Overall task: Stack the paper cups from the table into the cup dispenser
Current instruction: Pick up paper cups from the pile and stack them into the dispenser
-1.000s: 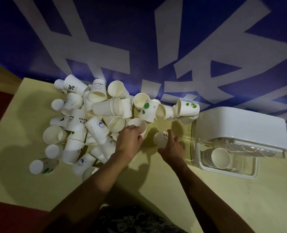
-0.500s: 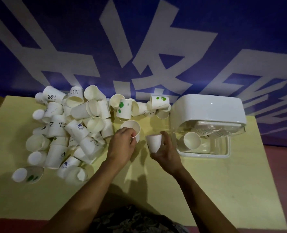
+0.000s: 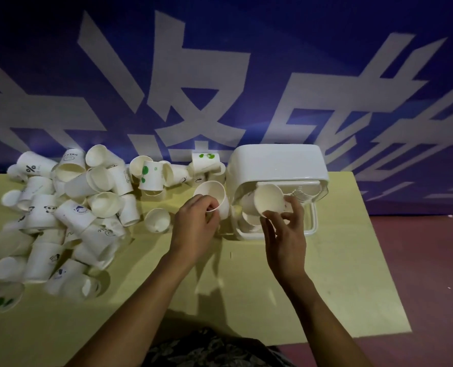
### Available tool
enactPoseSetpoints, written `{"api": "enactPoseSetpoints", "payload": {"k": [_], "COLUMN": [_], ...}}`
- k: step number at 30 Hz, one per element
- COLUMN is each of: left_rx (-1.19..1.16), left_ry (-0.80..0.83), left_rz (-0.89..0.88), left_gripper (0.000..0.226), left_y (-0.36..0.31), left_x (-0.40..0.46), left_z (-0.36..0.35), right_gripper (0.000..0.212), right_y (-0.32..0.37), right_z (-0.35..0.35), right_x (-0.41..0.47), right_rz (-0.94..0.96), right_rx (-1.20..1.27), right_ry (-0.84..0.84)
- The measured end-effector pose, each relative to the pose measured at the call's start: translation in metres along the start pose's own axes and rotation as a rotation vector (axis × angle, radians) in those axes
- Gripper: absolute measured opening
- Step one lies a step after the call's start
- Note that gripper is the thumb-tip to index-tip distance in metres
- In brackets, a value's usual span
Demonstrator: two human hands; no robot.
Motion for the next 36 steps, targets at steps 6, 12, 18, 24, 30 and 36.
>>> {"api": "enactPoseSetpoints", "payload": {"k": [6, 12, 18, 24, 30, 36], "left_rx": [-0.023, -0.052, 0.003, 0.077, 0.199, 0.336], "left_ry": [-0.033, -0.075, -0.092, -0.044, 0.095, 0.357], "left_rz": [0.021, 0.029, 0.010, -0.103, -0.217, -0.130], "left_gripper": [0.009, 0.004, 0.006, 0.013, 0.016, 0.022], "left_y": [-0.023, -0.039, -0.048, -0.066, -0.067, -0.051], "left_x": [-0.009, -0.021, -0.026, -0.020, -0.010, 0.005], "left_z": [-0.011, -0.013, -0.019, -0.034, -0.071, -0.112], "right_gripper": [0.010, 0.009, 0.019, 0.021, 0.026, 0.024], "right_y": [-0.032, -0.058, -0.085, -0.080, -0.099, -0.109], "right_z": [0.006, -0.015, -0.045, -0.030, -0.007, 0.003], "right_x": [0.001, 0.007, 0.008, 0.015, 0.008, 0.003], "right_rz": [0.138, 0.168, 0.241, 0.118, 0.014, -0.060], "right_rx": [-0.008, -0.103, -0.302, -0.082, -0.001, -0.007], "right_ry": [0.094, 0.272, 0.487, 0.438, 0.372, 0.402]}}
Point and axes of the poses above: each hand's wrist, its own x-axis towards the middle knuckle, its own z-axis out of the back of the hand, y = z × x, the point moved 3 cm from there along x, towards the middle knuckle, and after that the axes turned 11 degrees about x, right-handed, at the moved point
